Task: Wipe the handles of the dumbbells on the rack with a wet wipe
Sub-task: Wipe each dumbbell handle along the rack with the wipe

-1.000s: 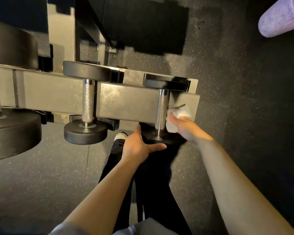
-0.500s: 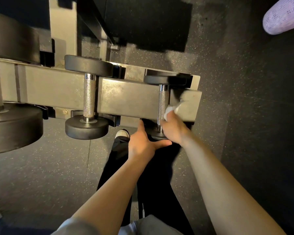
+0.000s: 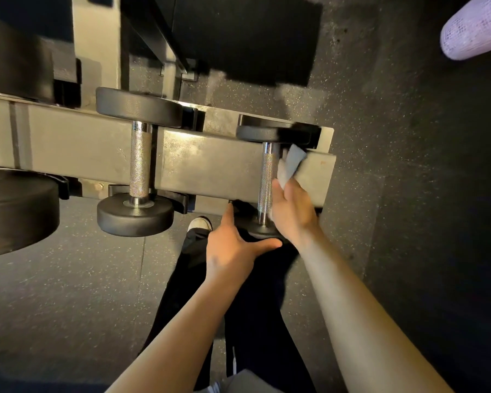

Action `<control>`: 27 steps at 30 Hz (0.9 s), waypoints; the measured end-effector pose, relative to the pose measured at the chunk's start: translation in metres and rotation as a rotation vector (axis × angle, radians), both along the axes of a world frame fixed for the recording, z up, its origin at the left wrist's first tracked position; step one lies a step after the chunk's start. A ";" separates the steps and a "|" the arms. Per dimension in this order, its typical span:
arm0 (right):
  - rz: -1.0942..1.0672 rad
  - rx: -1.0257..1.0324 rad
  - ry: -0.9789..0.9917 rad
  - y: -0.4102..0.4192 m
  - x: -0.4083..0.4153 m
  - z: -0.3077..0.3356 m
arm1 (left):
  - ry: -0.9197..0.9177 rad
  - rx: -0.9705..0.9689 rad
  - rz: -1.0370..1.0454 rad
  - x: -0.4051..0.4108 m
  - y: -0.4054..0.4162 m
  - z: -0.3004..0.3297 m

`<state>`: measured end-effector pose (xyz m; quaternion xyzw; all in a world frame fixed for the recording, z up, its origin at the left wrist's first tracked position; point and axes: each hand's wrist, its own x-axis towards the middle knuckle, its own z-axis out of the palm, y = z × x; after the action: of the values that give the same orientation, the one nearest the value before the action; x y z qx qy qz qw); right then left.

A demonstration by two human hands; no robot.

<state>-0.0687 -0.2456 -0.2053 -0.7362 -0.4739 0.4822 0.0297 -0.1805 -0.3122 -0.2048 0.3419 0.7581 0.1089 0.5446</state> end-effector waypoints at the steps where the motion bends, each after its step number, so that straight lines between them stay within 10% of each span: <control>1: 0.083 0.096 -0.031 -0.011 0.007 0.001 | -0.003 0.003 0.012 -0.002 0.000 0.000; 5: 0.444 0.526 -0.014 -0.023 0.023 -0.011 | 0.011 0.012 0.012 -0.009 0.003 0.004; 15: 1.530 0.578 -0.634 0.020 0.000 -0.021 | -0.009 -0.004 -0.041 -0.013 0.007 0.006; 20: 1.659 0.646 -0.366 0.039 0.020 -0.017 | -0.039 -0.025 -0.043 -0.015 0.009 0.007; 27: 1.515 0.588 -0.467 0.060 0.015 -0.021 | -0.049 -0.022 0.012 -0.014 0.004 0.002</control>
<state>-0.0538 -0.1855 -0.2260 -0.2627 -0.9395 0.0644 -0.2100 -0.1950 -0.3080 -0.2031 0.3287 0.7475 0.1120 0.5663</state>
